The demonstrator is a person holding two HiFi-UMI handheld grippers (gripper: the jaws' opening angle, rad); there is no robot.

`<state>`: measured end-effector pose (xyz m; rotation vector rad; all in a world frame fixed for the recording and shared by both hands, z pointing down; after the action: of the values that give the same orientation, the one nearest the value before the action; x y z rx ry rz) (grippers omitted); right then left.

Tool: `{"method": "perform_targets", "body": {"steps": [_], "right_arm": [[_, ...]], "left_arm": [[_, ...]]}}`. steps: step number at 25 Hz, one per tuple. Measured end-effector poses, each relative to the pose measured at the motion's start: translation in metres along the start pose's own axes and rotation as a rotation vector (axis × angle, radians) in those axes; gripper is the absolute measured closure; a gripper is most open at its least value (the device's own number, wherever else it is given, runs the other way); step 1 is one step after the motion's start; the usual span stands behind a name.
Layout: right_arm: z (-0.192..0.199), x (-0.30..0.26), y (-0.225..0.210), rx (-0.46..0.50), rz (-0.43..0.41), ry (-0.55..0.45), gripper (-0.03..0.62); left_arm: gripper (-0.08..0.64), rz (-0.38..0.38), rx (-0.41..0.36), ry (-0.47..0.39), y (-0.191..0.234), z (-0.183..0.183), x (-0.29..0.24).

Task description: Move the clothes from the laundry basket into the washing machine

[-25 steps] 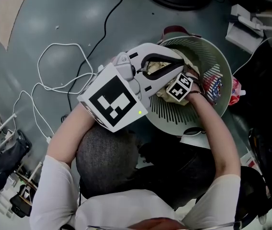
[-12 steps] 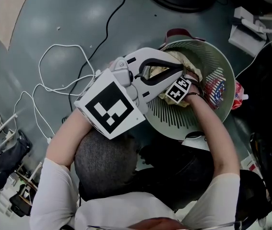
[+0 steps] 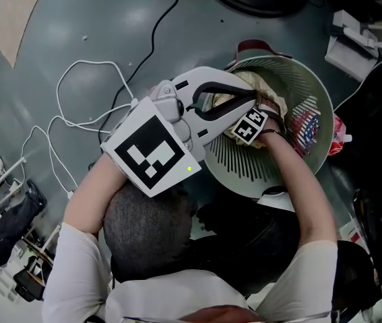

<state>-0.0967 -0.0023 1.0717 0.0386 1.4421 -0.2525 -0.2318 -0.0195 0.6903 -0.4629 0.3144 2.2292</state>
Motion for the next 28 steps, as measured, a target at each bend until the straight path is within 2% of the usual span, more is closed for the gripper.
{"method": "perform_targets", "body": {"steps": [7, 11, 14, 18, 22, 24, 28], "right_arm": [[0.003, -0.013, 0.004, 0.029, 0.016, 0.018, -0.015], [0.002, -0.012, 0.003, 0.049, 0.021, 0.023, 0.005], [0.001, -0.01, 0.003, 0.069, 0.022, 0.047, 0.06], [0.001, -0.006, 0.007, 0.117, 0.022, 0.061, 0.196], [0.002, -0.004, 0.01, 0.15, 0.024, 0.059, 0.303], [0.001, -0.003, 0.008, 0.138, 0.024, 0.056, 0.324], [0.002, 0.005, 0.003, 0.051, 0.001, 0.043, 0.364]], "left_arm": [[0.554, -0.072, 0.052, 0.029, 0.012, 0.007, 0.0], [0.554, -0.079, 0.055, 0.029, 0.013, 0.007, 0.002], [0.554, -0.082, 0.056, 0.024, 0.014, 0.006, 0.003], [0.554, -0.103, 0.069, 0.026, 0.018, 0.007, 0.008], [0.554, -0.107, 0.08, 0.028, 0.018, 0.007, 0.009], [0.554, -0.102, 0.08, 0.022, 0.017, 0.005, 0.007], [0.554, -0.102, 0.085, 0.017, 0.017, 0.007, 0.003]]}}
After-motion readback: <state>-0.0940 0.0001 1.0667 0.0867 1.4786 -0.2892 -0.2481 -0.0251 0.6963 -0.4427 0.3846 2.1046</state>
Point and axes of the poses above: the fingertips, and each gripper's own axes: x backward along the fingers, y to its left, z out of its underside, the point moved 6 cm from there along x, backward along the fingers, and after that the axes turned 4 degrees about -z, right-handed, at the moved point
